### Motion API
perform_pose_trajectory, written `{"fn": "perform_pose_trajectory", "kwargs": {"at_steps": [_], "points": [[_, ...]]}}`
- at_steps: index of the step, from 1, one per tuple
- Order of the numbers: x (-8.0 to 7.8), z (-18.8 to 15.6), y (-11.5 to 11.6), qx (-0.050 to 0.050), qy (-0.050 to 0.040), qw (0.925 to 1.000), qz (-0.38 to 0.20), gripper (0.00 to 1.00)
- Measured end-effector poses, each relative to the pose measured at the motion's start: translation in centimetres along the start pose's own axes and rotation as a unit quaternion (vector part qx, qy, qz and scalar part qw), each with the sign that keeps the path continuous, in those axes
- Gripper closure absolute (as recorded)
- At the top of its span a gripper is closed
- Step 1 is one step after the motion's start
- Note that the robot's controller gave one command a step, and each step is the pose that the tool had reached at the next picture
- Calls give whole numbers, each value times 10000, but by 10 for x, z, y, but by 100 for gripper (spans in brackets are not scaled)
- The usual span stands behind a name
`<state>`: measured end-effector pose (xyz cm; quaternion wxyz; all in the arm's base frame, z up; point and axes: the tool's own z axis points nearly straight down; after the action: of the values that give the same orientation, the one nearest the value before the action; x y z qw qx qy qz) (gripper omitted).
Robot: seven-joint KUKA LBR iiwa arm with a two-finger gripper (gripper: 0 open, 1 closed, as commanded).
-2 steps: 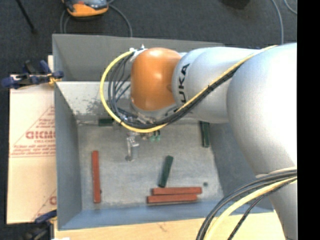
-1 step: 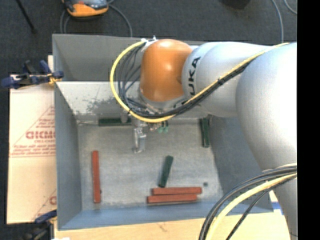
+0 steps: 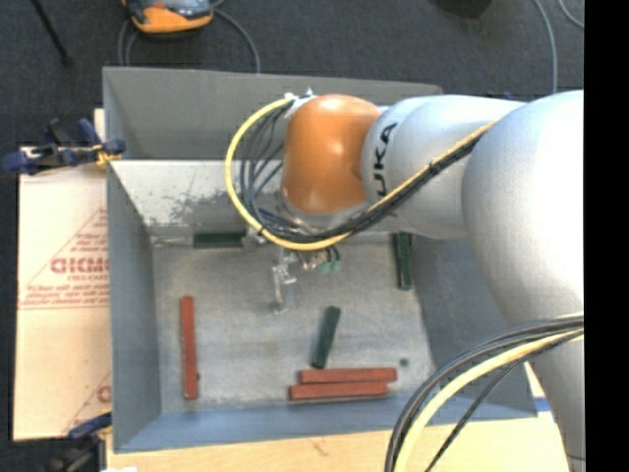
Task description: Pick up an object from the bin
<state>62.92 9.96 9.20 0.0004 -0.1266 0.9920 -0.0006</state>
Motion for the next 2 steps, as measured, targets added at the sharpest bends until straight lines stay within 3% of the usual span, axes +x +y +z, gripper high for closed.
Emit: {"fn": "perform_pose_trajectory", "kwargs": {"at_steps": [1, 2], "points": [[7, 5, -42, -12, -13, 9983, 576, 0], [27, -5, -52, 1, -8, 9996, -275, 0]]}}
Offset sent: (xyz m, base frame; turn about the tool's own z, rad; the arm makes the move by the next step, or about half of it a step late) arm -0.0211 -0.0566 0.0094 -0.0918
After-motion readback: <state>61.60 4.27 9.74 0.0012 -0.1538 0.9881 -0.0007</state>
